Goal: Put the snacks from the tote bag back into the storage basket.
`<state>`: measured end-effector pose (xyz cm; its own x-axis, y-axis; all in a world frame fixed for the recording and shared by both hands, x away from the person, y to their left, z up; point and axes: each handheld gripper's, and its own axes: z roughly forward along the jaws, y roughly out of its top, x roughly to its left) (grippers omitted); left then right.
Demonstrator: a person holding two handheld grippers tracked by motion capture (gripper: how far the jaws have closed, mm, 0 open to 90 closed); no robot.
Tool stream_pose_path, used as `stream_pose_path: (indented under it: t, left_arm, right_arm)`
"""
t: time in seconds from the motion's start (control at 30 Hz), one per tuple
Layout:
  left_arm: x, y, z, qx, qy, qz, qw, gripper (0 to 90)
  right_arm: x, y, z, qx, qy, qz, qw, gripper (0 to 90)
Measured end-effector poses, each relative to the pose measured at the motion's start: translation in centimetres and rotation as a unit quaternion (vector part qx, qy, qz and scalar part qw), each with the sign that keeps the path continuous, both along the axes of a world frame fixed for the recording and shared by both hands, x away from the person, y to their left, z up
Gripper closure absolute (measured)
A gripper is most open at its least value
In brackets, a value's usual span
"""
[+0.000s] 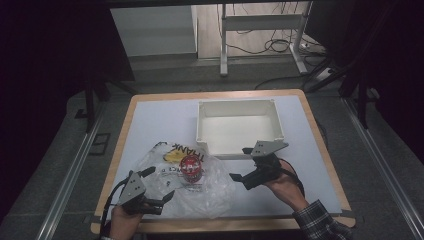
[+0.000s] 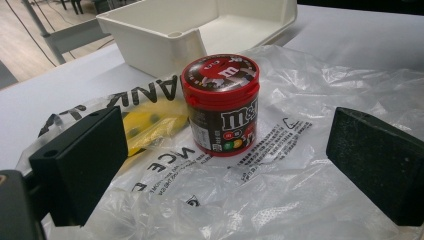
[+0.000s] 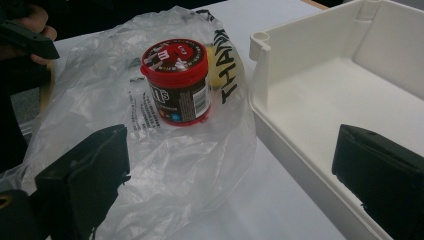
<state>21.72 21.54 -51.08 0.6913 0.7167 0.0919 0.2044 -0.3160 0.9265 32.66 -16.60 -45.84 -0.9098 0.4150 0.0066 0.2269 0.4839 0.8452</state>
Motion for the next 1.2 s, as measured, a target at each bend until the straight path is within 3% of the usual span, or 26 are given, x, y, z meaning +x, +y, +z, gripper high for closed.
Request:
stream_pose_path:
  t: [1.2]
  left_arm:
    - [-0.1,0.2,0.1,-0.01,-0.003,0.001,0.9999,2.9]
  right_arm:
    - [1.4,4.3,-1.0,-0.041,0.033,0.037,0.9979,2.3]
